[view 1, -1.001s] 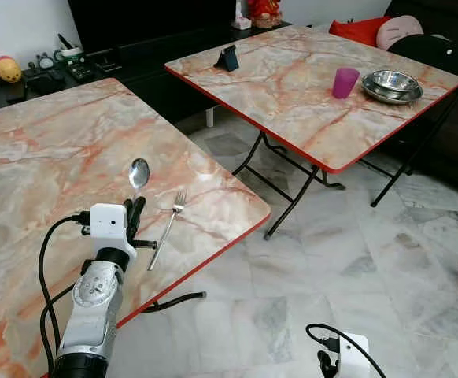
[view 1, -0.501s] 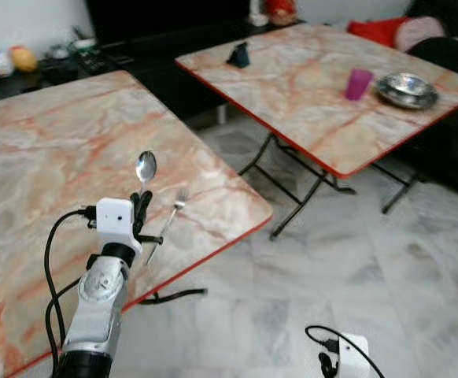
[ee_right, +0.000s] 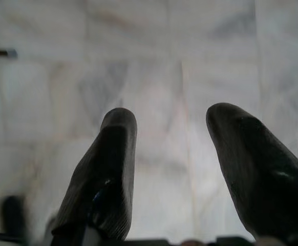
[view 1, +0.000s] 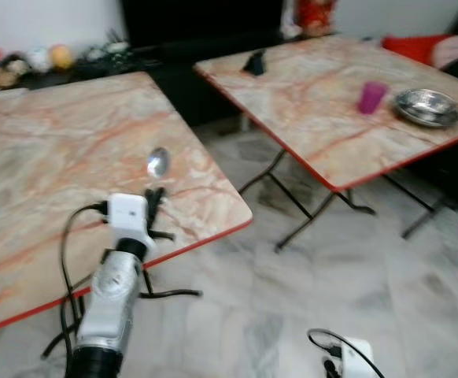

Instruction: Setting the table

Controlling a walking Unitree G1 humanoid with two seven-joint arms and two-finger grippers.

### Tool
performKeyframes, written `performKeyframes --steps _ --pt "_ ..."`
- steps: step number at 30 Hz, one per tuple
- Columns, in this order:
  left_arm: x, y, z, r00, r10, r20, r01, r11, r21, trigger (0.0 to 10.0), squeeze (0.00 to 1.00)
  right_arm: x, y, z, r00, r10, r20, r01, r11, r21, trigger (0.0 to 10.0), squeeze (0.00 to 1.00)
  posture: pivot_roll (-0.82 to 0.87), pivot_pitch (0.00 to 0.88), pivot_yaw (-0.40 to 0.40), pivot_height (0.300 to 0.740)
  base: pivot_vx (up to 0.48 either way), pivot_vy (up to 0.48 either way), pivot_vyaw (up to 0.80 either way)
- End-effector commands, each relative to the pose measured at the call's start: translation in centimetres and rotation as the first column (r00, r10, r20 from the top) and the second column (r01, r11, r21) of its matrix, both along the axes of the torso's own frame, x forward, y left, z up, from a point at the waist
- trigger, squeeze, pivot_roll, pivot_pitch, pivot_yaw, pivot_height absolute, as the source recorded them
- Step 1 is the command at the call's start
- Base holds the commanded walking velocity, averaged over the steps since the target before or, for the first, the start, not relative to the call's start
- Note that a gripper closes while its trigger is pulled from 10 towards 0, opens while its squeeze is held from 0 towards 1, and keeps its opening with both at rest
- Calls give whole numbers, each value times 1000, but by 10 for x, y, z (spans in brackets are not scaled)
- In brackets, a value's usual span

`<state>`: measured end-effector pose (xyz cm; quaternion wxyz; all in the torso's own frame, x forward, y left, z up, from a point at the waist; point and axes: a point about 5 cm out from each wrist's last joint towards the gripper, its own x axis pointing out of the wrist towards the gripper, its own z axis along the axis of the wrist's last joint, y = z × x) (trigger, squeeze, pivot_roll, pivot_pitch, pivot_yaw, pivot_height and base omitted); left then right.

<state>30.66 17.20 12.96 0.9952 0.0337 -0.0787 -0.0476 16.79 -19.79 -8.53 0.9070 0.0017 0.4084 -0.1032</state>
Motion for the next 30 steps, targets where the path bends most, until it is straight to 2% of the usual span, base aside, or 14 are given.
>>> performKeyframes --steps 1,5,12,21,30 --pt "1 5 -1 1000 18 -11 -18 1000 9 10000 0 -1 7 -1 1000 8 0 -8 1000 15 10000 0 46 0 -31 740 0 -480 0" --pt "2 5 -1 1000 17 -14 -17 1000 9 10000 0 -1 9 -1 1000 20 -1 -20 1000 10 10000 0 42 0 -25 740 0 -480 0" --pt "3 2 -2 1000 12 -23 -12 1000 6 10000 0 5 14 1 999 23 23 -23 1000 17 10000 0 42 0 -23 740 0 -480 735" --pt "6 1 -4 998 43 -36 -43 999 -11 10000 0 7 7 3 999 36 34 -36 999 3 10000 0 42 0 -41 740 0 -471 0" --pt "7 5 -6 996 68 -51 -69 998 -7 10000 0 6 5 3 999 39 30 -39 999 0 10000 0 40 0 -44 740 0 -461 800"
